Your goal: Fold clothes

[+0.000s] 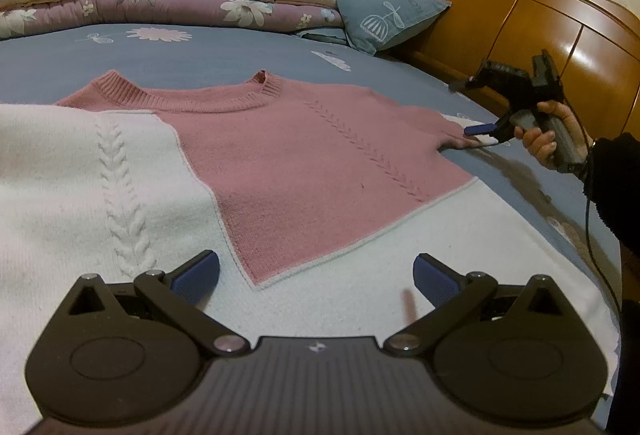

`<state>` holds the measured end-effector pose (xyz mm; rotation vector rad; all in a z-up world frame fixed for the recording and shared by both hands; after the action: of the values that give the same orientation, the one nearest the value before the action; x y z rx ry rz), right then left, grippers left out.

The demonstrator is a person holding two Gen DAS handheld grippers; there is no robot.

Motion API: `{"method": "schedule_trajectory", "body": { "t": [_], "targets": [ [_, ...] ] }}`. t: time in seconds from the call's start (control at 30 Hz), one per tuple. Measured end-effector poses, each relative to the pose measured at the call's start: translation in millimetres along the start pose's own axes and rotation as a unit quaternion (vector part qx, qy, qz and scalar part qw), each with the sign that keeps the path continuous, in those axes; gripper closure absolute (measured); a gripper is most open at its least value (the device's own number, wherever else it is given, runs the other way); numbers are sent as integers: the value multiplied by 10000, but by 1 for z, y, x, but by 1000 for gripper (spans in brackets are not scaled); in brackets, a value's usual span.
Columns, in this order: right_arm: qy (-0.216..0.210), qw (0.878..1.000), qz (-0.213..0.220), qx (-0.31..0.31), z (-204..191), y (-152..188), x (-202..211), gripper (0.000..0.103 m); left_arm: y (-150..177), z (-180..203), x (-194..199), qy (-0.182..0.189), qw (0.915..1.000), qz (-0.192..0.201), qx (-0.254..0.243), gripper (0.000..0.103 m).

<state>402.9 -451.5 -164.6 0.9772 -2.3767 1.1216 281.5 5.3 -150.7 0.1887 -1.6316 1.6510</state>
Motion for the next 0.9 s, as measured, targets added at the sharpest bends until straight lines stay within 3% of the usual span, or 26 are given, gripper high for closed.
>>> {"method": "schedule_trajectory", "body": {
  "t": [0.1, 0.17, 0.27, 0.43, 0.6, 0.7, 0.8, 0.9],
  "targets": [
    [116, 9988, -224, 420, 5, -2, 4, 0, 0, 0, 0, 8, 10000, 2, 10, 1],
    [203, 9992, -209, 261, 14, -9, 15, 0, 0, -1, 0, 12, 10000, 3, 16, 1],
    [805, 9967, -83, 69, 18, -22, 35, 0, -1, 0, -1, 6, 10000, 1, 9, 1],
    [352, 9984, -295, 323, 7, -37, 27, 0, -1, 1, -1, -15, 10000, -3, -14, 1],
    [772, 9877, -988, 939, 8, -39, -15, 0, 0, 0, -1, -13, 10000, 0, -11, 1],
    [620, 9884, -988, 970, 25, -49, -3, 0, 0, 0, -1, -19, 10000, -1, -16, 1],
    [783, 9926, -787, 486, 50, -60, 19, 0, -1, 1, -1, -35, 10000, -4, -35, 1],
    [1015, 9928, -552, 318, 49, -65, 29, 0, 0, 1, -1, -32, 10000, -2, -30, 1]
  ]
}}
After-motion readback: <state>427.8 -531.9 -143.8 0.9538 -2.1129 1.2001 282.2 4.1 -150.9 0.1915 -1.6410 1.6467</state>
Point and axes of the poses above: each gripper's, at about its wrist camera, not at the fingertips, and x roughly against the way its jaws point, z to its right, y to its underside, the point moved 1 cm from there along -x, roughly the way its jaws point, and after that the axes turned 10 degrees about -y, right-handed, at the moved point
